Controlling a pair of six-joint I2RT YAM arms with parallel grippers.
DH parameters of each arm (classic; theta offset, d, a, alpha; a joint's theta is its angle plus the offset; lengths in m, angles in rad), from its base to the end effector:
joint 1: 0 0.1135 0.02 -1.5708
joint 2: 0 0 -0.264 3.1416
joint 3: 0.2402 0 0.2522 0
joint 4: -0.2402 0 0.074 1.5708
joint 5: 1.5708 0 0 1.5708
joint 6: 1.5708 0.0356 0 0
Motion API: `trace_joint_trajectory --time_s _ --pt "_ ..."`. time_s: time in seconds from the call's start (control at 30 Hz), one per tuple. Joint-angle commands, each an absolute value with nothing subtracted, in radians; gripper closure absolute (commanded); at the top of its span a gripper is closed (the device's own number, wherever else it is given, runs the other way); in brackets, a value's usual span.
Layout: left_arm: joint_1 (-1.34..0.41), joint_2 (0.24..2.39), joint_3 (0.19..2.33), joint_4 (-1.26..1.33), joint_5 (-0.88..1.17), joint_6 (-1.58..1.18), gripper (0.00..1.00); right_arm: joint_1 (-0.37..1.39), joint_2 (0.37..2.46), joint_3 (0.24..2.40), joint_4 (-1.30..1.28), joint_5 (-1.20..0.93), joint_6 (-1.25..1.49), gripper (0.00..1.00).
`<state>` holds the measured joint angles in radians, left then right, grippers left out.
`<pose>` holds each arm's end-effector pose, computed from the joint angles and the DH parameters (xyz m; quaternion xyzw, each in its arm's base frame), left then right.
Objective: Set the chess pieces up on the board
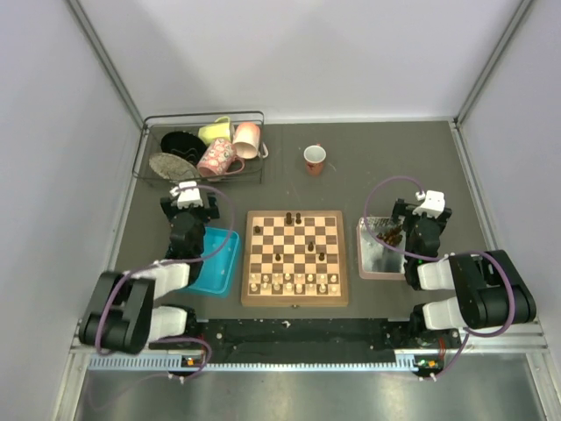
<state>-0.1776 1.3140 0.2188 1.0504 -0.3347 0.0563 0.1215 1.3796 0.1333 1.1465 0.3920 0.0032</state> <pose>0.2245 -0.0284 0.1737 -0.0312 0.7212 0.0789 0.6875 0.2113 0.0121 0.1490 0.0874 0.7338 -0.1031 0.6658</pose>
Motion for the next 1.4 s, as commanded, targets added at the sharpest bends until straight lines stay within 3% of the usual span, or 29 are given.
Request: trace_joint_trajectory --time_s 0.0,0.07,0.2,0.6,0.7,0.93,1.2,1.37 --pt "-0.189 1.100 0.461 0.575 -0.462 -0.090 0.02 0.127 1.379 0.160 1.206 0.397 0.014 0.01" --pt "-0.189 1.075 0.541 0.346 -0.466 -0.135 0.02 0.129 1.378 0.160 1.207 0.396 0.015 0.01" --pt "-0.189 1.071 0.664 0.159 -0.462 -0.276 0.02 0.115 1.373 0.175 1.171 0.409 0.037 0.01" --pt "-0.187 1.028 0.752 -0.026 -0.431 -0.382 0.02 0.133 1.286 0.144 1.189 0.460 0.017 0.01" --pt "-0.189 1.017 0.758 -0.044 -0.416 -0.382 0.02 0.170 1.125 0.259 0.877 0.618 0.046 0.01" --pt "-0.189 0.994 0.802 -0.130 -0.430 -0.391 0.02 0.172 0.882 0.550 0.243 0.588 0.271 0.01" --pt "-0.190 0.928 0.808 -0.190 -0.336 -0.420 0.02 0.170 0.936 0.885 -0.309 0.489 0.371 0.01" --pt "-0.198 0.917 0.811 -0.218 -0.296 -0.425 0.03 0.170 0.979 1.006 -0.495 0.465 0.465 0.01"
